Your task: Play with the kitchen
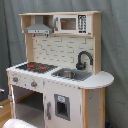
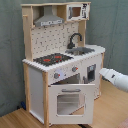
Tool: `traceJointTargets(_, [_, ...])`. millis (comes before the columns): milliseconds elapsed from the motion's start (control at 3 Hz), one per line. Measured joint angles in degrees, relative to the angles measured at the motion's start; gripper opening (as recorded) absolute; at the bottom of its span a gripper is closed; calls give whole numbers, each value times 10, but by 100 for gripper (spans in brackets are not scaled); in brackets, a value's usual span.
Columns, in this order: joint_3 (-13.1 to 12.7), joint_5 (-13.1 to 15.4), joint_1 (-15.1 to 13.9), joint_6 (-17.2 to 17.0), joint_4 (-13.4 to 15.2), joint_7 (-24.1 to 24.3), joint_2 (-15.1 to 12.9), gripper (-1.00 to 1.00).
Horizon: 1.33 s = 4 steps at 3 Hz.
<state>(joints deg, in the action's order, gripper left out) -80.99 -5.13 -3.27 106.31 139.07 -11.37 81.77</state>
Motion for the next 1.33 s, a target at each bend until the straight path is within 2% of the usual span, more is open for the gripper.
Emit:
traceJointTargets(667, [42, -61, -12, 73, 43, -73, 0, 100])
traceJointTargets(1333, [83, -109, -38, 122, 60, -151, -2, 100])
